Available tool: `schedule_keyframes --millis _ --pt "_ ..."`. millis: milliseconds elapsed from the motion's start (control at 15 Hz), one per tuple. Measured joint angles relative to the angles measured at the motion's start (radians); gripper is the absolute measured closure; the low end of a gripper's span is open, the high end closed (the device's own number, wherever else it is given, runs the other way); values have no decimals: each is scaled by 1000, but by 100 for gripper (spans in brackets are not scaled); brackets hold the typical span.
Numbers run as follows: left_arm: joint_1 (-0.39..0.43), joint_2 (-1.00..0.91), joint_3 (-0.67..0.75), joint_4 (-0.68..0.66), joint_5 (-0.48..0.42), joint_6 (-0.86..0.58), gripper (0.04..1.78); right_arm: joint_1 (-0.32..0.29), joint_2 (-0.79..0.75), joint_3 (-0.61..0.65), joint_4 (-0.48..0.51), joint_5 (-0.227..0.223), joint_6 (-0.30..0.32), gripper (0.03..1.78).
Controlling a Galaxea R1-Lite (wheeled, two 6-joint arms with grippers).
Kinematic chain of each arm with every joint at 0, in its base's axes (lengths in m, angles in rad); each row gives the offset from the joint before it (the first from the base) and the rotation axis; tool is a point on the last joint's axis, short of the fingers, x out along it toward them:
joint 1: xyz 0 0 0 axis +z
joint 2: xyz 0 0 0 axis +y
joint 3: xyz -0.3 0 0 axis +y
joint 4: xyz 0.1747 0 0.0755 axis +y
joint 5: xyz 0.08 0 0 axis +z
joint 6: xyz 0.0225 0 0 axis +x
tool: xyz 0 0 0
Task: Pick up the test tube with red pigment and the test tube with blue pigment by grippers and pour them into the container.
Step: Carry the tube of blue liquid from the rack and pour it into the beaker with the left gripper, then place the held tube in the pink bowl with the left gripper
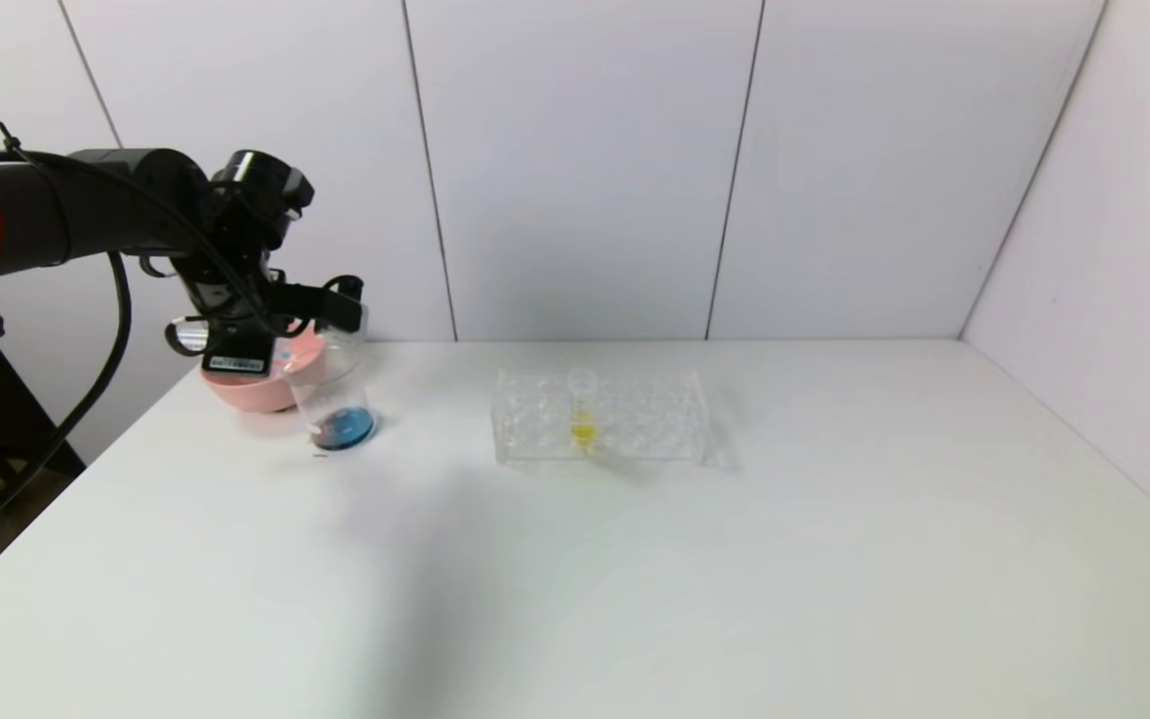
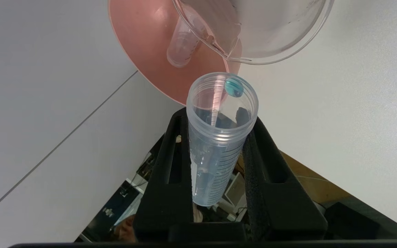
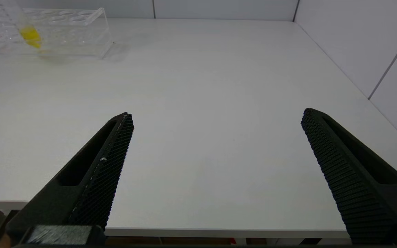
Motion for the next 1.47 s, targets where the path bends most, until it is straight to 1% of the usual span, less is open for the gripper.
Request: schedule_keyframes --millis 267,467,800,933,1133,1267,1467 --pt "-1 1 0 -1 -7 -5 138 0 0 0 0 0 0 4" --pt "0 -2 0 -26 -22 -65 138 0 0 0 0 0 0 4" --pt "0 -32 1 -78 -145 -345 138 0 0 0 0 0 0 4" --pt "2 -50 1 -89 -162 -478 138 0 0 0 0 0 0 4" --pt "3 -78 1 -106 -166 -735 138 0 0 0 0 0 0 4" --pt "9 -95 2 -166 -166 -893 138 0 0 0 0 0 0 4" --pt "27 -106 2 -331 -165 -1005 138 0 0 0 0 0 0 4"
